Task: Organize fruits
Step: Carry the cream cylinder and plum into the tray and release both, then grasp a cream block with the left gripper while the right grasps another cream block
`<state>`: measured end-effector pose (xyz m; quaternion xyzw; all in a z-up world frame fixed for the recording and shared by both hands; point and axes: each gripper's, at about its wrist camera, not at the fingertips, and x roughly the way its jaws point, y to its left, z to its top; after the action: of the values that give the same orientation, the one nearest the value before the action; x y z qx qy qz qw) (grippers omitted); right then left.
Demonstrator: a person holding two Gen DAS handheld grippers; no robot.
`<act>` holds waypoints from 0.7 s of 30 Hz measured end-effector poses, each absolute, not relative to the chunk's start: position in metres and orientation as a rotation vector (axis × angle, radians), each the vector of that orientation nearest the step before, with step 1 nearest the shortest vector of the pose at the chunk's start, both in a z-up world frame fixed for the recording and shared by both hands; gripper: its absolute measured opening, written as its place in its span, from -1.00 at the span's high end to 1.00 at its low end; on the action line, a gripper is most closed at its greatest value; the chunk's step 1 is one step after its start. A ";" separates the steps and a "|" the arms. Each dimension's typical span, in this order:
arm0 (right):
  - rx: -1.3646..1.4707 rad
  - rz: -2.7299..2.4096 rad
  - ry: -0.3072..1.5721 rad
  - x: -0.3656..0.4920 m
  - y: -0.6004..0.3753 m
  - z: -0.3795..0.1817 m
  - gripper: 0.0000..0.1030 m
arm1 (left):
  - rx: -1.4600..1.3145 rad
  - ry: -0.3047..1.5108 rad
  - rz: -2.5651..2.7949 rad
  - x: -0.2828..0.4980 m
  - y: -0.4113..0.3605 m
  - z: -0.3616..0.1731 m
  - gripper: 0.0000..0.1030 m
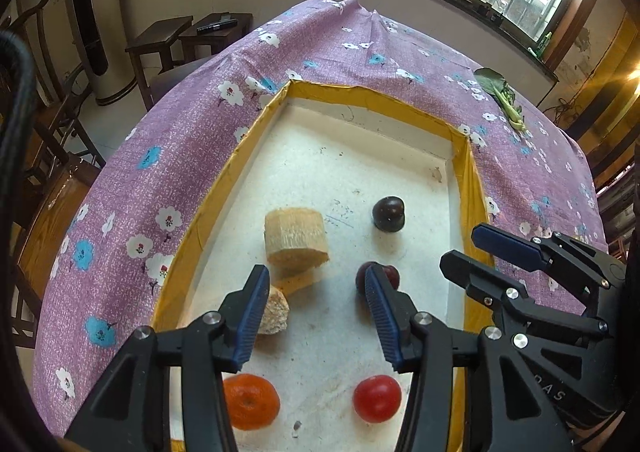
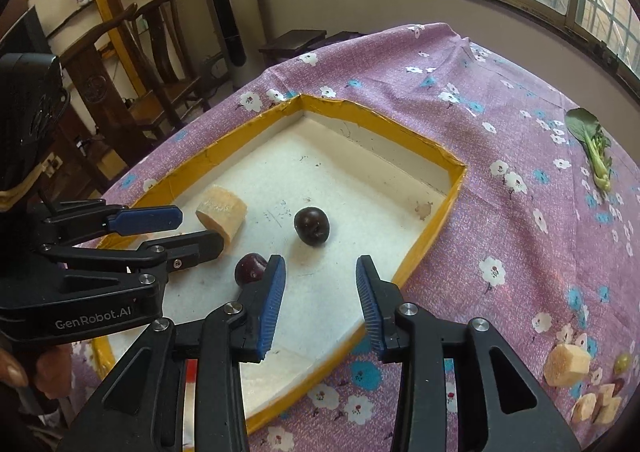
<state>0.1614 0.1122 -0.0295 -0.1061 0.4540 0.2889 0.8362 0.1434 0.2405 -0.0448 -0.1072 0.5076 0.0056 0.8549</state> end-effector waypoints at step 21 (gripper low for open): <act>-0.002 0.372 0.975 0.105 -0.083 -0.032 0.26 | -0.061 1.065 -0.187 0.111 0.080 -0.028 -0.33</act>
<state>0.1053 -0.0835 -0.0323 -0.0012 0.4655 0.1777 0.8670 0.1105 0.0797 -0.0283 -0.0290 0.5069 -0.0891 0.8569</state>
